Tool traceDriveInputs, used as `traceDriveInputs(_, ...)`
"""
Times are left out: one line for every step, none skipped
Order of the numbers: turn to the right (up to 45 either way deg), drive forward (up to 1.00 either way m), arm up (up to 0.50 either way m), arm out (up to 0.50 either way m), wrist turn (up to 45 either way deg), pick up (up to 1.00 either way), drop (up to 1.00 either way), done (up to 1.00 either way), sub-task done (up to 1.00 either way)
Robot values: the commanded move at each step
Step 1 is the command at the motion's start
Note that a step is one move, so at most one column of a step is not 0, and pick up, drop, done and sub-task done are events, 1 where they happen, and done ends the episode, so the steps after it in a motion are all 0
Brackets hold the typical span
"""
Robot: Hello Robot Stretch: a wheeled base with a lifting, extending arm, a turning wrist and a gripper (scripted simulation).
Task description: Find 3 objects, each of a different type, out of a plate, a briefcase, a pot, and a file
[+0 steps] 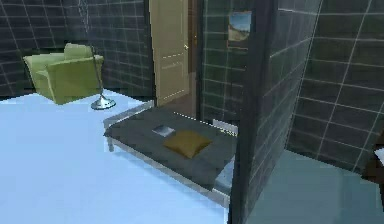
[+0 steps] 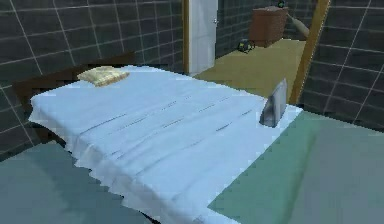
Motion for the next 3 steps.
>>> traceDriveInputs(33.0, 0.00, 0.00, 0.00, 0.0, 0.00, 0.00, 0.00, 0.00)
traceDriveInputs(0.0, 0.30, 0.00, 0.00, 0.0, 0.00, 0.00, 0.00, 0.00)
traceDriveInputs(-45.0, 0.00, 0.00, 0.00, 0.0, 0.00, 0.00, 0.00, 0.00)
